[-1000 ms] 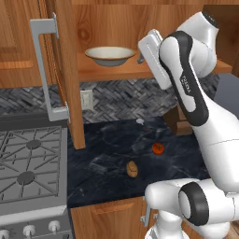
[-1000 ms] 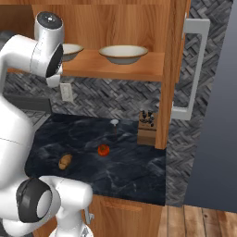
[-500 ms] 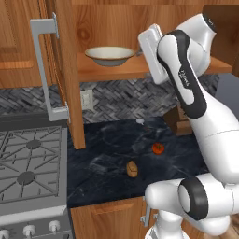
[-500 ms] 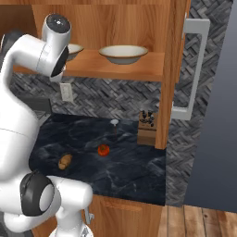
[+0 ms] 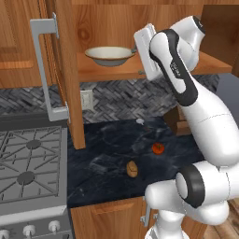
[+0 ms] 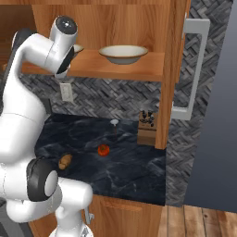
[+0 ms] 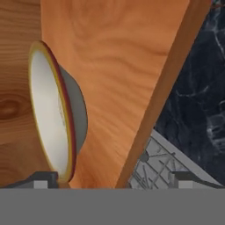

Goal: Pick both bowls and place them on the counter. Then place the tomato in one bowl and place the potato in the other bowl.

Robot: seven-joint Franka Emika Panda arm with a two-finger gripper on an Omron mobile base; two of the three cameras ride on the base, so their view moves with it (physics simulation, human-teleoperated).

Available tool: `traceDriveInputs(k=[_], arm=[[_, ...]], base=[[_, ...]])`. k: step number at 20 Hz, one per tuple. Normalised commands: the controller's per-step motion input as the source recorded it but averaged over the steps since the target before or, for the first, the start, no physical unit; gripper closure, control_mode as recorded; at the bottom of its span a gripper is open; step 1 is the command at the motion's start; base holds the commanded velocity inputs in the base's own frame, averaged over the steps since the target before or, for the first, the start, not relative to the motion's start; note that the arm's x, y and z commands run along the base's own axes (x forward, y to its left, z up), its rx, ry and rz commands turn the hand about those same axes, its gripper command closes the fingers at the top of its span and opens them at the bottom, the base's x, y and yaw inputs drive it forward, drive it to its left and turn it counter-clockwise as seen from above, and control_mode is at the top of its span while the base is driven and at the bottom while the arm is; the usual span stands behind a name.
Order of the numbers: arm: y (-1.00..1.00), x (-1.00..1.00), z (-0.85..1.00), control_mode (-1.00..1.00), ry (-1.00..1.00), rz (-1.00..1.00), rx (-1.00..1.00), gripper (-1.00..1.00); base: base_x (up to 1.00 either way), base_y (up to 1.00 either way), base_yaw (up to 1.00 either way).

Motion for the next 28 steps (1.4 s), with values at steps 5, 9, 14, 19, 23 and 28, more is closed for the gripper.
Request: traceDriveInputs(k=[5,9,14,19,23,28], arm=[[0.11,0.51,0.03,-1.0,0.06,0.0,0.0,-1.0],[0.14,0.48,0.0,-1.0,0.09,0.0,0.0,-1.0],[0.1,0.45,0.0,-1.0,0.08,0.0,0.0,-1.0],[0.14,0.4,0.0,-1.0,0.05,0.0,0.0,-1.0],[0.1,0.37,-0.02,-1.0,0.05,0.0,0.0,-1.0],[0.09,0.21,-0.05,-1.0,0.07,0.0,0.0,1.0]], base=[[0.0,0.0,0.0],[0.0,0.0,0.0],[0.0,0.0,0.0],[0.0,0.0,0.0],[0.0,0.0,0.0],[0.0,0.0,0.0]])
